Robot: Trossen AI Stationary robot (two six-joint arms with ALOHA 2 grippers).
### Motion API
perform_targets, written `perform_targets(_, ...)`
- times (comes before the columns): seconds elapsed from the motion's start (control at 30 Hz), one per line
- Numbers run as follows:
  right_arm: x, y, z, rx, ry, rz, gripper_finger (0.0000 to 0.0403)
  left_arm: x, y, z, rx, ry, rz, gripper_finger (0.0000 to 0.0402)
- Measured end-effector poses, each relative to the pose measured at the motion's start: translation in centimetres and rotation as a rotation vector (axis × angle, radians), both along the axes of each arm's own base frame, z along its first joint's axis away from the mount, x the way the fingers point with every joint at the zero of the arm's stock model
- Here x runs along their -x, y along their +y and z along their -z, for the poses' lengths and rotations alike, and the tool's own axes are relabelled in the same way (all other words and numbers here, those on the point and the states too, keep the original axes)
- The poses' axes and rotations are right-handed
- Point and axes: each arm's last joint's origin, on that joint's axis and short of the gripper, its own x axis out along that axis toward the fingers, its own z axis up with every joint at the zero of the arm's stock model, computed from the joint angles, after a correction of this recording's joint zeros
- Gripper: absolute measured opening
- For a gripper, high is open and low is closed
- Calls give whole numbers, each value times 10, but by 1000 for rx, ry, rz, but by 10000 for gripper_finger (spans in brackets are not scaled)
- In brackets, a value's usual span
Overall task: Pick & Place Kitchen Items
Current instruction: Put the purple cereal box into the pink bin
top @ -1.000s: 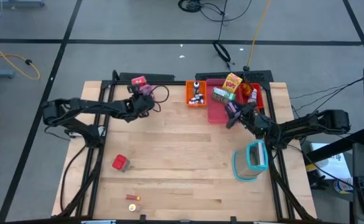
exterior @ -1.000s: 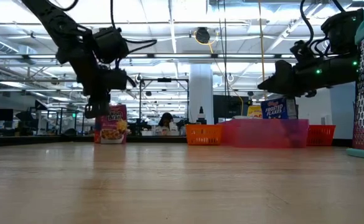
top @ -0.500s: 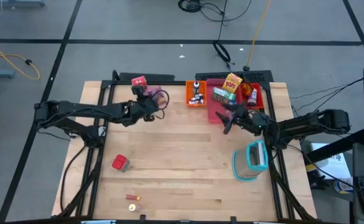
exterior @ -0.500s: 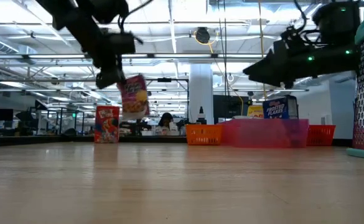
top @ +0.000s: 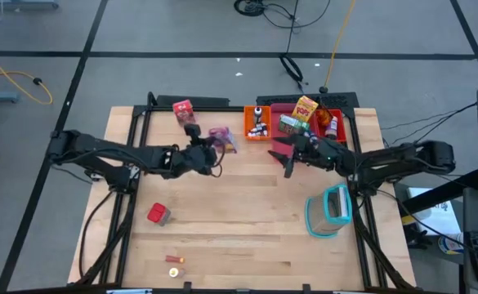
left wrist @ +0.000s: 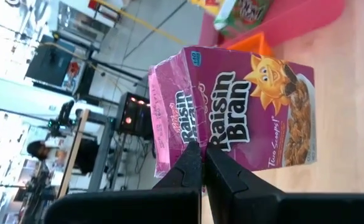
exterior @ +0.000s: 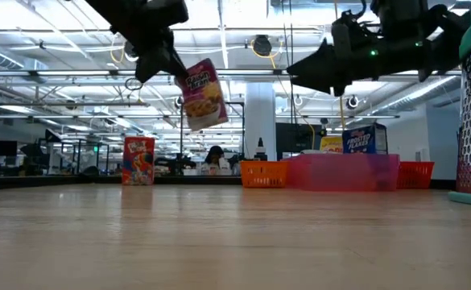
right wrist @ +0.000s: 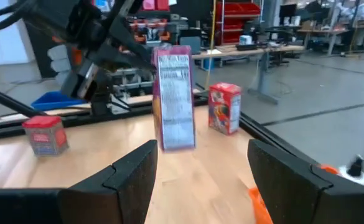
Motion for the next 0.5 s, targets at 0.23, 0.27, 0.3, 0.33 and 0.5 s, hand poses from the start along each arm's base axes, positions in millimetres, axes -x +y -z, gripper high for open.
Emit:
perform_targets(0.23,-23,-2,-1,-10,25,-65,242,-21,-9,5,-2,-13,26,0)
perform_targets(0.27,-26,-2,-1,-11,26,-78,242,-23,-9,6,-2,-5,23,0)
perform_targets(0.3,-29,-3,0,-12,32,-81,242,-27,-10,8,-2,3,25,0)
perform_targets(0.33,-32,-3,1,-14,39,-82,242,-30,-11,9,-2,7,28,0)
perform_targets(0.5,-48,-4,1,-14,52,-95,242,-46,-17,11,-3,15,45,0)
